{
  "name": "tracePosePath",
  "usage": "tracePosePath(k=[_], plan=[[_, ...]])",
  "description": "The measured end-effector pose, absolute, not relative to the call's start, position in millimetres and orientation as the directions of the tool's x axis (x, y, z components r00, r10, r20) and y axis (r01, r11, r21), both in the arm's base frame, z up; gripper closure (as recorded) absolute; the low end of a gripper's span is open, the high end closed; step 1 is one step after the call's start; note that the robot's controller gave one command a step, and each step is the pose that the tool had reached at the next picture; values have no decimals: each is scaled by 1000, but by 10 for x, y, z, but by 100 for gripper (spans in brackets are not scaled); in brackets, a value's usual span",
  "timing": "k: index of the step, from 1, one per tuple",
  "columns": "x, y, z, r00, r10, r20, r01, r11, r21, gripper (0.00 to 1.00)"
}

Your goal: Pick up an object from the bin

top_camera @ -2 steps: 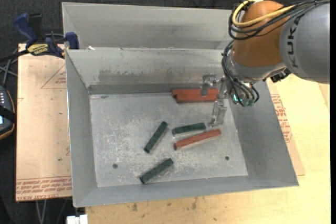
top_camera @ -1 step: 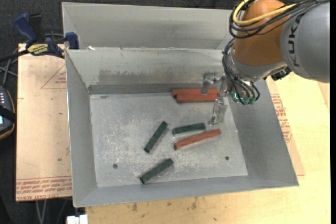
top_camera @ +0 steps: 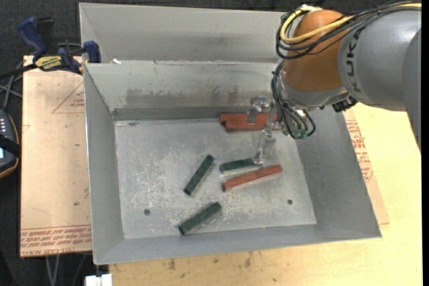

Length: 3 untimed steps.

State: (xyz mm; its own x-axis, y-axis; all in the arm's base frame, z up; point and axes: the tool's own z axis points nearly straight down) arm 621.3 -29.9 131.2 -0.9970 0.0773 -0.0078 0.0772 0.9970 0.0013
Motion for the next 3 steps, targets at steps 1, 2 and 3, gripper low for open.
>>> tracePosePath(k=[1,2,3], plan=[[5785,-223,744,-993,118,-4,118,993,2,0],[5817,249,792,-982,189,-2,189,982,1,100],[5817,248,791,-982,189,-2,189,982,1,0]])
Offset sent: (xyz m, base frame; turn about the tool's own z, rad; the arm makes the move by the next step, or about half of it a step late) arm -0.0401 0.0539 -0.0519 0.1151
